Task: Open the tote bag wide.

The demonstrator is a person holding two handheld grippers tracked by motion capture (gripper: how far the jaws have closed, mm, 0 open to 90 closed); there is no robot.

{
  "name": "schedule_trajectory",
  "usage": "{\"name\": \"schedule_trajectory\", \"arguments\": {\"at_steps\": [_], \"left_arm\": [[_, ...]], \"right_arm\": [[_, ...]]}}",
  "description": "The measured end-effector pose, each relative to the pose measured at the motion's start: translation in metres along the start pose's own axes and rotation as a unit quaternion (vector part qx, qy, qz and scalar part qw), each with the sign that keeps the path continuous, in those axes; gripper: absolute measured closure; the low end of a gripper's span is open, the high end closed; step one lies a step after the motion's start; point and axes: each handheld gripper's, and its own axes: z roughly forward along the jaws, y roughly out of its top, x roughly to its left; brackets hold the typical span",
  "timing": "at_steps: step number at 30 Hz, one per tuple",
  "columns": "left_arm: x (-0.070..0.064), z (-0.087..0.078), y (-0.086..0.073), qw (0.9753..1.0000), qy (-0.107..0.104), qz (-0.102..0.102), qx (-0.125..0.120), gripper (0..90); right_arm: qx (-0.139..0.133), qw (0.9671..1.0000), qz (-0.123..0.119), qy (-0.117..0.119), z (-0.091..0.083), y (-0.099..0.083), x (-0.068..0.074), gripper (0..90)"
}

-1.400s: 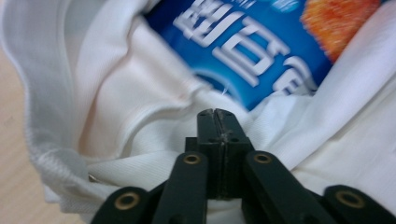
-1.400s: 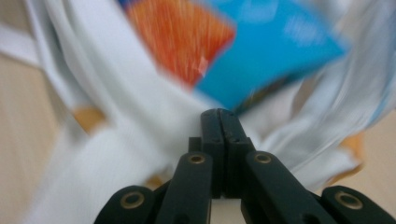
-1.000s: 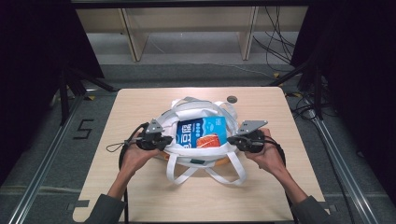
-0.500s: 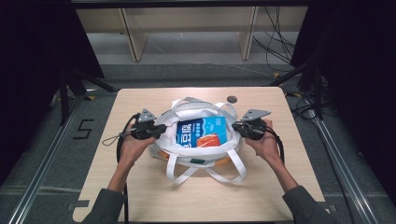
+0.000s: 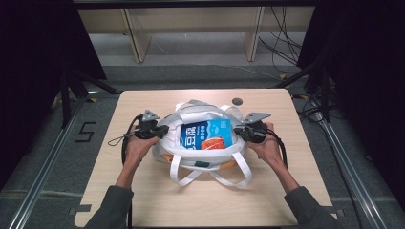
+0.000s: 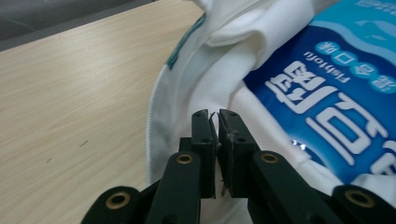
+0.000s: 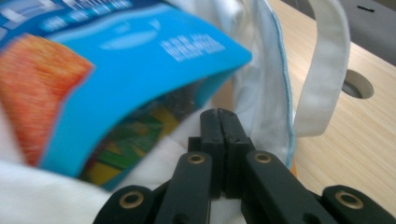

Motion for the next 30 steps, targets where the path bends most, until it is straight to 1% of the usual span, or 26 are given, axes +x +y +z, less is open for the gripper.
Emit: {"name": "schedule_trajectory", "arguments": {"at_steps": [2, 3, 4, 5, 6, 7, 8, 9, 10, 11, 12, 13, 14, 15, 16, 18, 19, 20, 21, 23, 24, 25, 26, 27, 29, 30], "left_arm": [[-0.004, -0.004, 0.0, 0.9998, -0.015, -0.01, -0.008, 83.7], [-0.008, -0.007, 0.001, 0.9997, -0.02, -0.006, -0.01, 83.2], [-0.013, -0.012, 0.001, 0.9994, -0.029, -0.009, -0.015, 82.1], [-0.013, -0.012, 0.001, 0.9994, -0.029, -0.009, -0.015, 81.6], [-0.016, -0.016, 0.001, 0.9991, -0.038, -0.004, -0.018, 81.6], [-0.02, -0.019, 0.001, 0.9988, -0.044, -0.009, -0.022, 80.9], [-0.021, -0.021, 0.002, 0.9987, -0.046, -0.001, -0.021, 79.2], [-0.024, -0.024, 0.002, 0.9984, -0.053, 0.005, -0.019, 79.2], [-0.028, -0.027, 0.001, 0.9977, -0.063, 0.005, -0.025, 78.6], [-0.029, -0.03, 0.001, 0.9977, -0.063, 0.008, -0.021, 77.9], [-0.032, -0.032, 0.001, 0.9973, -0.068, 0.002, -0.029, 77.7], [-0.032, -0.035, 0.001, 0.9975, -0.066, 0.011, -0.021, 76.4], [-0.034, -0.035, 0.0, 0.9972, -0.068, 0.002, -0.031, 76.4], [-0.034, -0.037, 0.0, 0.9972, -0.069, 0.007, -0.028, 75.7], [-0.036, -0.038, -0.001, 0.997, -0.072, 0.002, -0.03, 75.0], [-0.036, -0.039, -0.003, 0.9965, -0.078, -0.001, -0.03, 73.3], [-0.036, -0.04, -0.004, 0.9965, -0.079, 0.003, -0.026, 72.8], [-0.036, -0.04, -0.005, 0.9966, -0.078, 0.006, -0.025, 72.3], [-0.036, -0.04, -0.006, 0.9965, -0.079, 0.006, -0.027, 71.4], [-0.037, -0.041, -0.008, 0.9958, -0.084, -0.012, -0.032, 69.5], [-0.037, -0.042, -0.008, 0.9958, -0.083, -0.012, -0.036, 68.7], [-0.037, -0.042, -0.009, 0.9956, -0.086, -0.013, -0.036, 67.8], [-0.038, -0.043, -0.009, 0.9958, -0.083, -0.012, -0.038, 67.0], [-0.038, -0.044, -0.009, 0.9958, -0.083, -0.011, -0.038, 65.9], [-0.039, -0.046, -0.01, 0.9954, -0.089, -0.009, -0.034, 63.5], [-0.039, -0.046, -0.011, 0.9955, -0.088, -0.007, -0.036, 62.2]], "right_arm": [[-0.002, 0.9999, 0.014, 0.01, -0.007, 0.0, 0.003, 90.0], [-0.009, 0.9999, 0.007, 0.009, -0.008, 0.0, 0.003, 90.0], [-0.011, 0.9997, 0.01, 0.017, -0.014, 0.0, 0.003, 90.0], [-0.011, 0.9997, 0.01, 0.017, -0.014, 0.0, 0.003, 90.0], [-0.016, 0.9996, 0.011, 0.02, -0.017, 0.0, 0.004, 90.0], [-0.015, 0.9997, 0.007, 0.016, -0.021, 0.001, 0.005, 90.0], [-0.024, 0.9996, 0.007, 0.014, -0.025, 0.002, 0.005, 90.0], [-0.024, 0.9996, 0.007, 0.014, -0.025, 0.002, 0.005, 90.0], [-0.027, 0.9995, 0.007, 0.014, -0.027, 0.002, 0.004, 90.0], [-0.035, 0.9992, 0.006, 0.015, -0.03, 0.003, 0.003, 90.0], [-0.041, 0.999, 0.012, 0.017, -0.031, 0.003, 0.004, 89.9], [-0.039, 0.9989, 0.017, 0.022, -0.036, 0.004, 0.006, 89.2], [-0.039, 0.9989, 0.017, 0.022, -0.036, 0.004, 0.006, 89.2], [-0.046, 0.9988, 0.009, 0.018, -0.038, 0.005, 0.005, 88.9], [-0.048, 0.9986, 0.01, 0.018, -0.04, 0.006, 0.006, 88.7], [-0.05, 0.9986, 0.002, 0.017, -0.043, 0.006, 0.007, 88.1], [-0.045, 0.9986, 0.008, 0.026, -0.045, 0.006, 0.008, 87.6], [-0.044, 0.9987, 0.017, 0.022, -0.046, 0.006, 0.01, 87.3], [-0.048, 0.9985, 0.016, 0.021, -0.046, 0.006, 0.009, 87.0], [-0.044, 0.9986, 0.02, 0.021, -0.047, 0.005, 0.009, 85.9], [-0.05, 0.9985, 0.011, 0.017, -0.047, 0.005, 0.008, 85.2], [-0.045, 0.9985, 0.023, 0.022, -0.048, 0.004, 0.01, 84.3], [-0.045, 0.9984, 0.022, 0.025, -0.049, 0.004, 0.01, 83.6], [-0.047, 0.9985, 0.02, 0.022, -0.049, 0.003, 0.009, 82.7], [-0.044, 0.9984, 0.025, 0.027, -0.051, 0.002, 0.011, 81.2], [-0.045, 0.9984, 0.023, 0.025, -0.052, 0.001, 0.01, 80.3]]}}
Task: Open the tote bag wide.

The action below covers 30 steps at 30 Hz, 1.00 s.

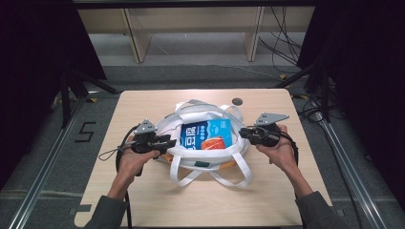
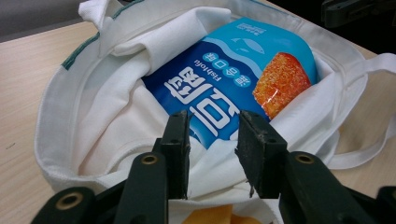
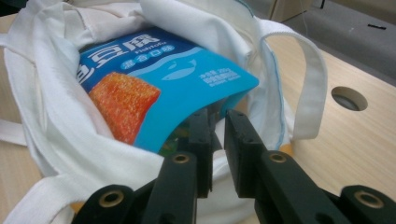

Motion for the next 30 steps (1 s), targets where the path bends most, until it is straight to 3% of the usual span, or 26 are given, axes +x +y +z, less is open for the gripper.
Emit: {"name": "schedule_trajectory", "arguments": {"at_steps": [3, 10, 13, 16, 21, 27, 29, 30], "left_arm": [[-0.001, -0.002, -0.001, 1.0, 0.002, 0.0, 0.008, 60.3], [-0.005, -0.003, -0.003, 0.9999, -0.008, 0.006, -0.001, 51.0], [-0.007, -0.004, -0.003, 1.0, -0.003, 0.007, -0.006, 45.3], [-0.007, -0.005, -0.004, 1.0, 0.004, -0.002, -0.003, 37.5], [-0.01, -0.009, -0.007, 1.0, 0.004, -0.006, -0.005, 34.0], [-0.015, -0.013, -0.01, 0.9999, 0.01, 0.012, 0.0, 28.1], [-0.018, -0.013, -0.012, 0.9999, 0.007, 0.012, -0.003, 27.0], [-0.019, -0.013, -0.012, 0.9999, 0.01, 0.01, -0.001, 26.8]], "right_arm": [[-0.003, 1.0, -0.008, -0.001, -0.003, -0.001, 0.0, 78.2], [0.002, 1.0, 0.005, -0.003, -0.01, -0.003, 0.003, 69.2], [0.003, 0.9999, 0.008, -0.006, -0.011, -0.005, 0.002, 63.1], [0.004, 0.9999, 0.01, -0.004, -0.012, -0.007, 0.003, 56.8], [-0.003, 0.9999, 0.007, -0.011, -0.016, -0.007, 0.004, 51.9], [0.005, 0.9996, 0.027, -0.007, -0.024, -0.011, 0.008, 46.9], [-0.003, 0.9997, 0.02, -0.014, -0.026, -0.014, 0.007, 45.9], [0.0, 0.9995, 0.029, -0.011, -0.027, -0.016, 0.009, 45.3]]}}
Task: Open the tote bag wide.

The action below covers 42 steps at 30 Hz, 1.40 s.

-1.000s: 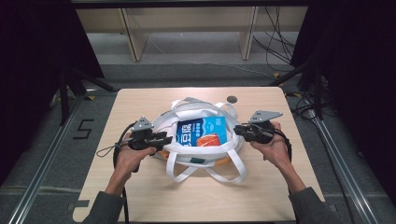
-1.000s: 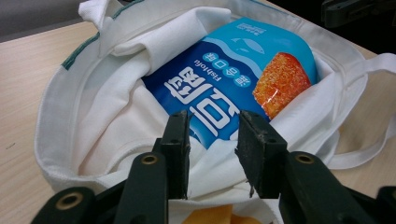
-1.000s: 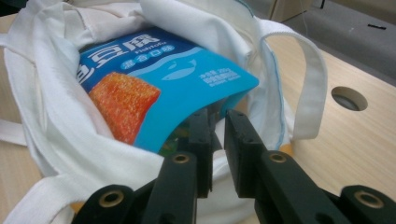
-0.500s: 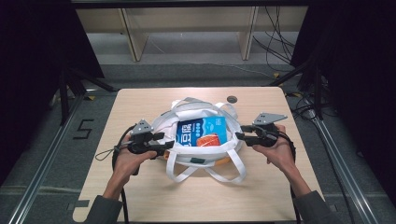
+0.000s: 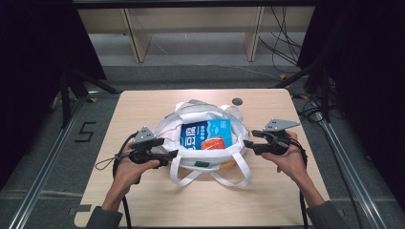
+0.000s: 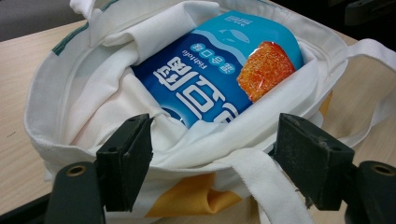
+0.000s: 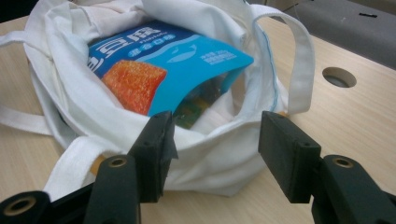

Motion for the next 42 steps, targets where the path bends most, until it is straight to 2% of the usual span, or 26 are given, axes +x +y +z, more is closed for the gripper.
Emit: {"name": "schedule_trajectory", "arguments": {"at_steps": [2, 4, 5, 6, 8, 9, 10, 12, 14, 15, 16, 20, 22, 23, 26, 27, 29, 33, 37, 39, 40, 41, 42], "left_arm": [[-0.003, 0.001, -0.001, 1.0, -0.001, 0.002, -0.003, 26.3], [-0.005, 0.0, -0.002, 1.0, -0.001, 0.003, -0.001, 25.7], [-0.005, 0.0, -0.002, 1.0, -0.003, 0.005, 0.002, 25.6], [-0.007, -0.001, -0.003, 1.0, -0.004, 0.004, 0.001, 25.6], [-0.008, -0.002, -0.005, 1.0, -0.002, 0.006, 0.002, 25.6], [-0.01, -0.003, -0.006, 1.0, -0.007, 0.007, 0.001, 25.6], [-0.011, -0.004, -0.007, 1.0, -0.004, 0.008, 0.0, 25.6], [-0.013, -0.006, -0.008, 0.9999, -0.007, 0.014, -0.001, 25.3], [-0.015, -0.007, -0.01, 1.0, -0.004, 0.008, -0.002, 25.0], [-0.016, -0.008, -0.011, 1.0, -0.006, 0.005, -0.005, 24.9], [-0.016, -0.009, -0.011, 0.9999, -0.006, 0.01, -0.005, 24.9], [-0.018, -0.011, -0.015, 0.9999, -0.006, 0.006, -0.008, 25.0], [-0.018, -0.011, -0.017, 0.9999, -0.006, 0.006, -0.007, 24.8], [-0.02, -0.011, -0.019, 1.0, -0.004, -0.002, -0.007, 24.8], [-0.023, -0.013, -0.022, 1.0, -0.001, -0.005, -0.007, 24.6], [-0.022, -0.014, -0.023, 1.0, -0.002, 0.001, -0.005, 24.6], [-0.022, -0.016, -0.025, 1.0, 0.001, 0.001, -0.006, 24.6], [-0.022, -0.017, -0.032, 1.0, -0.001, -0.008, -0.006, 24.6], [-0.023, -0.02, -0.04, 0.9999, 0.002, -0.01, -0.004, 24.6], [-0.024, -0.021, -0.043, 0.9999, 0.001, -0.012, -0.002, 24.6], [-0.025, -0.021, -0.045, 0.9999, 0.001, -0.011, -0.001, 24.6], [-0.025, -0.02, -0.046, 0.9999, 0.0, -0.013, -0.003, 24.6], [-0.026, -0.02, -0.047, 0.9999, -0.001, -0.015, 0.003, 24.6]], "right_arm": [[-0.003, 1.0, -0.007, -0.005, -0.002, -0.002, -0.001, 44.3], [0.008, 0.9999, 0.007, 0.0, -0.005, -0.005, 0.001, 43.6], [0.004, 1.0, -0.009, -0.001, -0.005, -0.006, -0.001, 43.6], [0.003, 1.0, -0.001, -0.002, -0.006, -0.007, 0.0, 43.7], [0.006, 1.0, -0.003, 0.005, -0.007, -0.01, 0.001, 43.5], [0.007, 1.0, 0.006, 0.001, -0.008, -0.011, 0.003, 43.0], [0.008, 1.0, -0.004, 0.002, -0.009, -0.013, 0.002, 42.6], [0.015, 0.9999, 0.0, 0.007, -0.01, -0.015, 0.004, 42.1], [0.012, 0.9999, -0.007, 0.006, -0.01, -0.018, 0.004, 42.1], [0.011, 0.9999, 0.0, -0.001, -0.011, -0.019, 0.007, 42.7], [0.01, 0.9999, -0.009, -0.001, -0.012, -0.02, 0.007, 42.9], [0.011, 0.9999, -0.01, 0.003, -0.015, -0.023, 0.011, 41.9], [0.016, 0.9999, -0.003, 0.007, -0.018, -0.026, 0.015, 41.2], [0.016, 0.9999, -0.003, 0.007, -0.018, -0.026, 0.015, 41.2], [0.012, 0.9999, -0.007, 0.002, -0.019, -0.029, 0.015, 40.4], [0.011, 0.9999, 0.002, 0.0, -0.02, -0.03, 0.017, 40.6], [0.015, 0.9999, -0.007, 0.0, -0.02, -0.033, 0.017, 40.5], [0.03, 0.9995, 0.003, 0.004, -0.021, -0.04, 0.02, 39.4], [0.028, 0.9996, -0.001, 0.006, -0.022, -0.044, 0.023, 38.5], [0.032, 0.9994, 0.012, 0.0, -0.024, -0.047, 0.026, 38.0], [0.033, 0.9994, 0.012, 0.001, -0.025, -0.047, 0.026, 37.8], [0.029, 0.9996, -0.003, 0.001, -0.025, -0.047, 0.024, 37.6], [0.034, 0.9994, 0.004, 0.002, -0.025, -0.048, 0.025, 37.4]]}}
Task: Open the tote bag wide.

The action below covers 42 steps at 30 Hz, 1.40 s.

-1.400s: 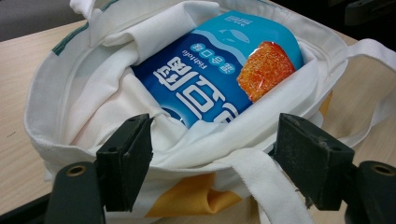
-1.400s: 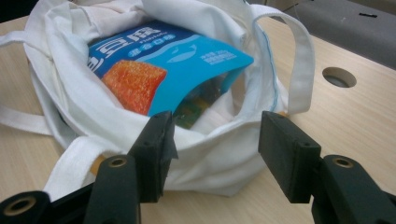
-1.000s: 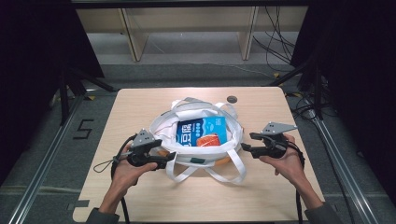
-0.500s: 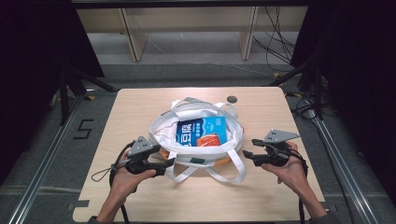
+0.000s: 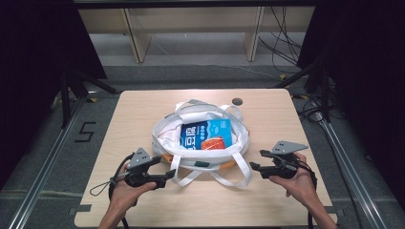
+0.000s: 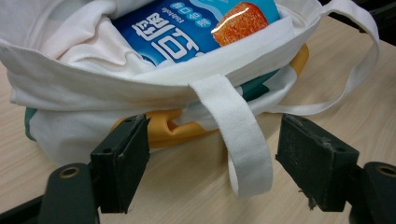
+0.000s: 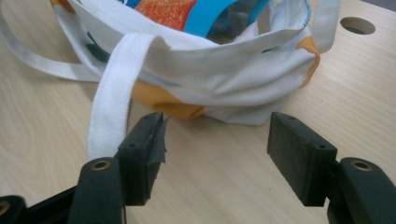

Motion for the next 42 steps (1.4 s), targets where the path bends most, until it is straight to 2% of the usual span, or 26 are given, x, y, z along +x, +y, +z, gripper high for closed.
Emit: {"name": "schedule_trajectory", "arguments": {"at_steps": [2, 3, 4, 5, 8, 16, 20, 21, 22, 23, 24, 26, 27, 29, 30, 31, 32, 33, 35, 36, 37, 38, 39, 40, 41, 42], "left_arm": [[-0.001, 0.001, -0.002, 1.0, 0.0, 0.006, -0.002, 24.5], [-0.001, 0.0, -0.002, 1.0, 0.001, 0.007, 0.001, 24.4], [-0.001, 0.0, -0.004, 1.0, 0.001, 0.003, 0.0, 24.3], [-0.002, 0.0, -0.005, 1.0, 0.001, -0.002, 0.0, 24.3], [-0.003, 0.0, -0.009, 1.0, 0.002, 0.002, -0.001, 24.3], [-0.004, 0.001, -0.023, 0.9999, -0.009, -0.006, -0.001, 22.7], [-0.007, -0.001, -0.029, 0.9999, -0.013, -0.003, -0.002, 21.8], [-0.008, -0.002, -0.03, 0.9999, -0.013, 0.004, -0.002, 21.6], [-0.008, -0.002, -0.031, 0.9998, -0.017, 0.012, -0.001, 21.4], [-0.009, -0.003, -0.032, 0.9998, -0.019, 0.01, 0.0, 21.1], [-0.012, -0.002, -0.034, 0.9999, -0.017, -0.002, -0.003, 20.8], [-0.014, -0.002, -0.038, 0.9996, -0.022, 0.014, 0.009, 20.5], [-0.016, -0.001, -0.041, 0.9997, -0.021, 0.008, 0.011, 20.3], [-0.019, -0.001, -0.045, 0.9993, -0.016, 0.02, 0.025, 20.0], [-0.021, 0.0, -0.047, 0.9995, -0.02, 0.013, 0.021, 19.9], [-0.021, 0.0, -0.049, 0.9992, -0.017, 0.023, 0.028, 19.6], [-0.023, 0.0, -0.05, 0.9993, -0.02, 0.017, 0.025, 19.4], [-0.024, 0.0, -0.052, 0.9992, -0.02, 0.02, 0.029, 19.4], [-0.027, 0.001, -0.055, 0.9992, -0.019, 0.02, 0.03, 19.3], [-0.027, 0.0, -0.056, 0.9989, -0.018, 0.026, 0.035, 19.3], [-0.029, 0.001, -0.057, 0.9992, -0.016, 0.022, 0.03, 19.3], [-0.03, 0.0, -0.058, 0.9989, -0.023, 0.025, 0.033, 19.2], [-0.032, -0.001, -0.059, 0.9988, -0.021, 0.029, 0.034, 19.1], [-0.031, -0.001, -0.06, 0.9982, -0.018, 0.041, 0.041, 19.0], [-0.033, 0.0, -0.06, 0.9985, -0.017, 0.036, 0.038, 19.0], [-0.033, 0.0, -0.061, 0.9982, -0.015, 0.043, 0.038, 19.0]], "right_arm": [[-0.002, 0.9999, 0.012, -0.003, -0.001, -0.002, 0.003, 36.8], [0.0, 1.0, 0.001, -0.001, -0.002, -0.002, 0.001, 36.8], [-0.002, 1.0, 0.0, 0.003, -0.001, -0.003, 0.002, 36.5], [0.003, 0.9998, 0.02, 0.0, -0.003, -0.004, 0.006, 36.4], [-0.004, 1.0, 0.005, -0.002, -0.003, -0.007, 0.004, 35.5], [0.008, 0.9998, 0.016, -0.002, -0.006, -0.02, 0.009, 33.6], [0.011, 0.9997, 0.022, -0.002, -0.009, -0.027, 0.011, 31.6], [0.016, 0.9995, 0.029, -0.003, -0.01, -0.029, 0.012, 31.5], [0.013, 0.9997, 0.023, 0.001, -0.01, -0.032, 0.011, 31.4], [0.016, 0.9996, 0.025, -0.004, -0.011, -0.034, 0.012, 30.9], [0.015, 0.9996, 0.023, -0.003, -0.011, -0.035, 0.012, 30.5], [0.018, 0.9996, 0.022, -0.01, -0.012, -0.04, 0.013, 30.2], [0.02, 0.9994, 0.028, -0.008, -0.013, -0.042, 0.014, 30.2], [0.019, 0.9995, 0.025, -0.01, -0.014, -0.046, 0.014, 30.1], [0.026, 0.9993, 0.028, -0.006, -0.015, -0.047, 0.015, 30.0], [0.02, 0.9994, 0.027, -0.012, -0.016, -0.049, 0.016, 29.9], [0.029, 0.9985, 0.046, -0.007, -0.017, -0.051, 0.019, 29.8], [0.021, 0.9992, 0.032, -0.008, -0.016, -0.053, 0.017, 29.6], [0.03, 0.9987, 0.041, -0.007, -0.018, -0.056, 0.019, 29.3], [0.031, 0.9987, 0.04, -0.005, -0.018, -0.058, 0.02, 29.0], [0.032, 0.9989, 0.035, -0.003, -0.018, -0.06, 0.02, 28.9], [0.03, 0.999, 0.032, -0.007, -0.018, -0.061, 0.02, 28.8], [0.037, 0.9985, 0.04, -0.007, -0.02, -0.063, 0.023, 28.6], [0.035, 0.999, 0.026, -0.008, -0.02, -0.064, 0.022, 28.3], [0.039, 0.9986, 0.034, -0.006, -0.02, -0.066, 0.024, 28.3], [0.04, 0.9988, 0.028, -0.007, -0.02, -0.067, 0.024, 28.3]]}}
